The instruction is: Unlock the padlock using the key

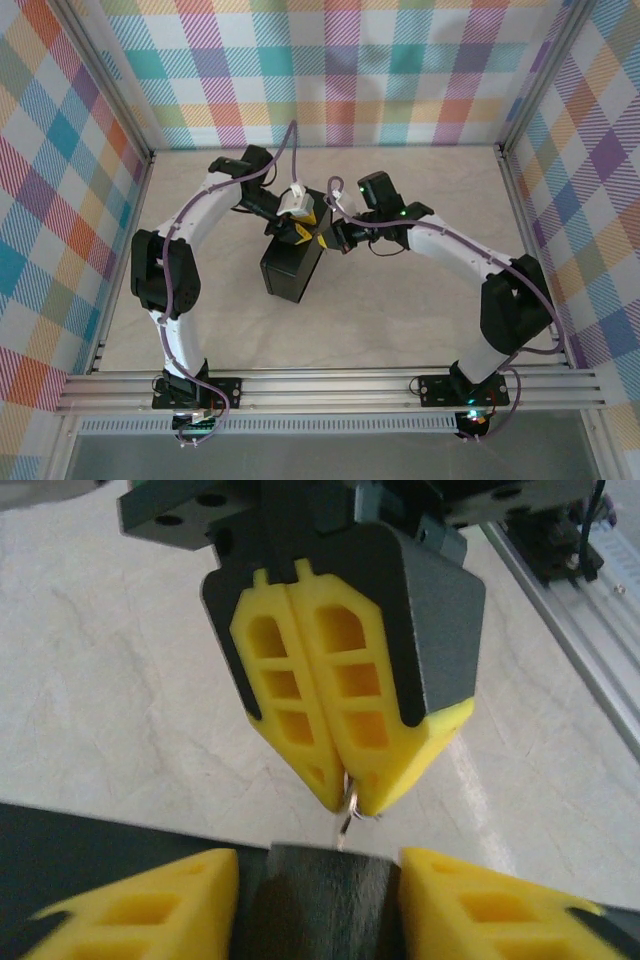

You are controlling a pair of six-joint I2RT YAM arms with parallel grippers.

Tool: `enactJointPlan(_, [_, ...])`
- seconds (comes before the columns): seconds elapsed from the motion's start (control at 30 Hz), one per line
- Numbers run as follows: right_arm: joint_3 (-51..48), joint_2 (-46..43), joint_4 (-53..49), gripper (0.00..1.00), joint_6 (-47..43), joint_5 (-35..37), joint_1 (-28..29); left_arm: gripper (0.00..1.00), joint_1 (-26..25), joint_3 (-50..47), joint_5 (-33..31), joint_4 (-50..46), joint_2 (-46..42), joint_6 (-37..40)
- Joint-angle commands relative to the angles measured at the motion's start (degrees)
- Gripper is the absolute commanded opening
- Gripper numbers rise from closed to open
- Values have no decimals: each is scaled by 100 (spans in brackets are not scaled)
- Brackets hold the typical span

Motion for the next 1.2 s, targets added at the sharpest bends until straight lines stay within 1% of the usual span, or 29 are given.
enactJointPlan(0.0, [92,32,62,0,653,-649,-86,61,-78,-207,73,352,-271,-156])
enactJointPlan(0.03, [-3,5,142,1,767,-648,-164,65,-58,-295,65,495,-352,-218])
enactJointPlan(0.13, [-93,-49,223,7,871,-686,-322,66,1,-374,48,612,-520,-299])
enactJointPlan(0.2, [-55,-84,144,12,781,-685,-362,66,67,-339,67,624,-580,-378])
enactJointPlan(0.27, [-24,-118,18,19,686,-623,-429,67,147,-298,104,646,-667,-479])
enactJointPlan(0.43, [33,-227,-155,29,462,-565,-563,68,392,-110,293,634,-758,-792])
enactJointPlan(0.47, [68,-254,-161,30,412,-541,-563,70,443,-99,312,705,-767,-950])
enactJointPlan(0.5, [118,-267,-157,31,399,-533,-564,75,481,-99,289,844,-771,-1144])
enactJointPlan(0.53, [186,-276,-145,32,381,-563,-567,80,511,-107,214,1056,-793,-1470])
enactJointPlan(0.57, [237,-288,-104,34,381,-629,-563,81,533,-108,138,1194,-802,-1694])
enactJointPlan(0.63, [303,-308,108,38,448,-718,-544,80,566,-104,23,1369,-812,-2021])
enactJointPlan(0.7, [360,-305,264,40,412,-654,-492,79,572,-123,-99,1444,-851,-2225])
enactJointPlan(0.8, [596,-141,126,43,186,-439,-400,78,603,-363,-484,1942,-1027,-2871])
enactJointPlan(0.93, [768,40,84,46,-29,-351,-259,77,710,-719,-767,2405,-1309,-3538])
enactJointPlan(1.03, [812,101,84,48,-126,-273,-114,77,764,-998,-969,2613,-1497,-3852])
enactJointPlan(1.17, [829,191,31,48,-233,107,39,77,795,-1261,-1242,2817,-1648,-4171])
